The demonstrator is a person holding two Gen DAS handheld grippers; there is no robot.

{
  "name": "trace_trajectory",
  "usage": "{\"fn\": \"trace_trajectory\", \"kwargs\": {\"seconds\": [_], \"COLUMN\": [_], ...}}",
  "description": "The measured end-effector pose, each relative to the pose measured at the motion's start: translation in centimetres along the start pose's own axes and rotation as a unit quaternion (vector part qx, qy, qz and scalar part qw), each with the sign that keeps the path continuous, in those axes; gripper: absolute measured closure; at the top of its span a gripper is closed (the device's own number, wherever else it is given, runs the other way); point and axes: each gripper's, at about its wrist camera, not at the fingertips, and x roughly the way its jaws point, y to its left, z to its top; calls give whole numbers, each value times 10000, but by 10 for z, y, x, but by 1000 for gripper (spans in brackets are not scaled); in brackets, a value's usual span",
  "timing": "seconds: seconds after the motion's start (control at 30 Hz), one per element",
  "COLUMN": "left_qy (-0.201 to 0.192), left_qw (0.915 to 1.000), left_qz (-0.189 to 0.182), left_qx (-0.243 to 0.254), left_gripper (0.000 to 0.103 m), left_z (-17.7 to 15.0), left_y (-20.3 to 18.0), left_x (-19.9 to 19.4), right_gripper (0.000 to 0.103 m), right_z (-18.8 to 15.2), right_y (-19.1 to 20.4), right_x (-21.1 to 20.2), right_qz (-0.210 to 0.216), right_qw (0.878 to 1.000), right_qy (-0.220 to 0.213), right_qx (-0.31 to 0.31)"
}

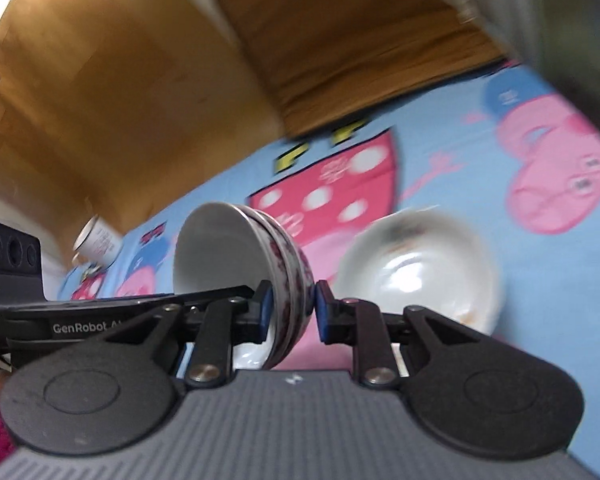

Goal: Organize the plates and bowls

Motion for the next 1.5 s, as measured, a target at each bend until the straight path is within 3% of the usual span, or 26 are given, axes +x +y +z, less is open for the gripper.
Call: {"fn": "trace_trajectory", "kwargs": {"seconds": [0.17,0.33,0.37,0.43,0.5,0.67,0.77,0.83,0.9,0.97,1.07,1.13,1.17,1.33,1.5], "left_qy": [320,461,413,265,40,-473,-883,-1253,-1568,-1669,-1720,-1803,-1866,-1889,-1855], "left_qw": [9993,9984,9983,9980,9974,9938,9865,9755,9606,9512,9436,9383,9359,9350,9372], "left_qz": [33,215,287,355,448,659,987,1369,1764,1978,2137,2227,2255,2285,2323], "left_qx": [177,238,294,441,554,765,960,1185,1469,1680,1852,1937,1961,1944,1825], "left_gripper": [71,70,70,56,46,45,36,21,20,20,14,2,1,0,0], "left_z": [9,11,11,13,13,3,-13,-28,-45,-57,-74,-85,-90,-111,-115], "left_y": [-23,-24,-24,-28,-31,-30,-27,-27,-28,-29,-24,-18,-16,3,25], "left_x": [46,64,64,60,49,14,-5,-15,-25,-31,-41,-50,-55,-72,-82], "right_gripper": [78,78,76,73,63,62,62,59,49,37,28,24,23,17,9], "right_z": [-1,-3,-4,-4,-5,-20,-44,-70,-93,-117,-144,-154,-158,-179,-183], "right_y": [-33,-49,-51,-51,-48,-41,-29,-13,2,14,25,29,32,58,80], "right_x": [0,10,12,11,4,-25,-41,-48,-48,-46,-38,-31,-27,-16,-16], "right_qz": [-320,-343,-342,-366,-498,-626,-709,-845,-961,-1013,-1016,-982,-977,-1112,-1308], "right_qw": [9989,9977,9975,9977,9975,9926,9850,9755,9648,9559,9490,9480,9481,9532,9453], "right_qy": [-48,84,126,-5,-262,-996,-1570,-2022,-2418,-2739,-2983,-3005,-2985,-2752,-2951], "right_qx": [350,585,609,574,433,301,98,-201,-392,-312,50,355,488,570,478]}}
